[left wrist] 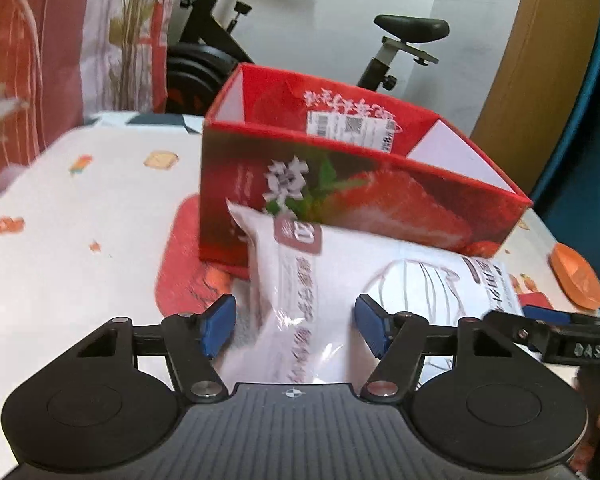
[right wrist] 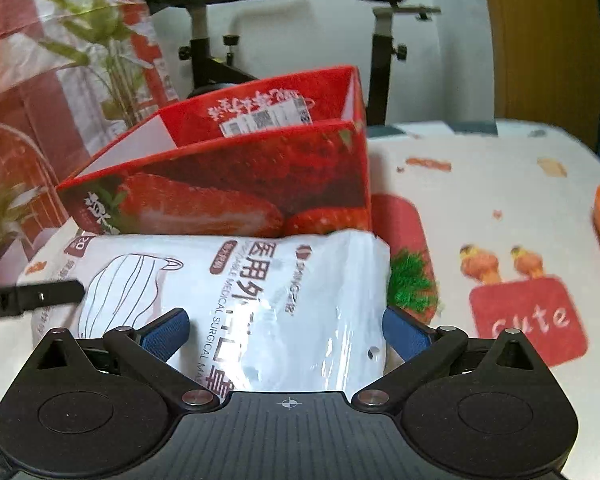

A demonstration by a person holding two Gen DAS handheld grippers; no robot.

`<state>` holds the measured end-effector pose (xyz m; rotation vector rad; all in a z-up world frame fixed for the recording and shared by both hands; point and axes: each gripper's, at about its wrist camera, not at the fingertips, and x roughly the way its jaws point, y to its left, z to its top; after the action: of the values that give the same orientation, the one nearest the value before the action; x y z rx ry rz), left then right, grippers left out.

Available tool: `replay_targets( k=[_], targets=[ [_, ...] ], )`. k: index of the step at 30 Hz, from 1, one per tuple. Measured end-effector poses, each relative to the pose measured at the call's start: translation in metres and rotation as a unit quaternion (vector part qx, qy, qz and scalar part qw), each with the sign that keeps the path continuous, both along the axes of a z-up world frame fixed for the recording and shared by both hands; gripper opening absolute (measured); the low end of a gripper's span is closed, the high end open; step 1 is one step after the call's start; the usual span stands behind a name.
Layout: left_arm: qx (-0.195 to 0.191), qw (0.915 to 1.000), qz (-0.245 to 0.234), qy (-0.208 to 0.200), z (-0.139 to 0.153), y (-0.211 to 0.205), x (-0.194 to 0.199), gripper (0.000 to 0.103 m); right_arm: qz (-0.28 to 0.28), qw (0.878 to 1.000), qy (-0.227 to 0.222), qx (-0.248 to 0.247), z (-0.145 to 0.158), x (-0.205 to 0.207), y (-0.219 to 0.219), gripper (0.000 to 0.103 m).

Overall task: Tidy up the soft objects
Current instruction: 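Close both grippers on the white surgical mask bag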

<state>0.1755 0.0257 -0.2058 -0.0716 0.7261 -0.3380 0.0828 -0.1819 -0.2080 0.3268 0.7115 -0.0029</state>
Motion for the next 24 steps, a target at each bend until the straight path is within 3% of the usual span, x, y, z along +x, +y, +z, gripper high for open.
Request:
replay_targets(
  k=[3, 7, 10, 15, 19, 24],
  targets=[
    [-0.018, 0.9998, -0.008, 0.009, -0.009, 0.000, -0.005, 0.069, 0.000, 1.000, -0.003, 0.019, -0.004, 0.000, -0.003, 0.102],
    [-0.021, 0.9997, -0.006, 0.014, -0.019, -0.001, -0.007, 0.070, 0.025, 0.999, -0.024, -0.007, 0.001, -0.001, 0.008, 0.097],
    [-0.021, 0.9997, -0.003, 0.015, -0.020, -0.001, -0.008, 0.069, 0.046, 0.998, -0.040, -0.019, 0.011, 0.000, 0.016, 0.083],
    [-0.017, 0.9998, 0.002, 0.011, -0.017, -0.003, -0.016, 0.060, 0.074, 0.991, -0.070, -0.082, 0.028, 0.007, 0.033, 0.081],
    [-0.012, 0.9999, 0.003, 0.006, -0.023, -0.001, -0.014, 0.058, 0.084, 0.988, -0.080, -0.106, 0.022, 0.011, 0.039, 0.078],
    [-0.012, 0.9999, -0.001, -0.001, -0.026, -0.003, -0.015, 0.058, 0.075, 0.990, -0.081, -0.084, 0.012, 0.007, 0.032, 0.075]
  ],
)
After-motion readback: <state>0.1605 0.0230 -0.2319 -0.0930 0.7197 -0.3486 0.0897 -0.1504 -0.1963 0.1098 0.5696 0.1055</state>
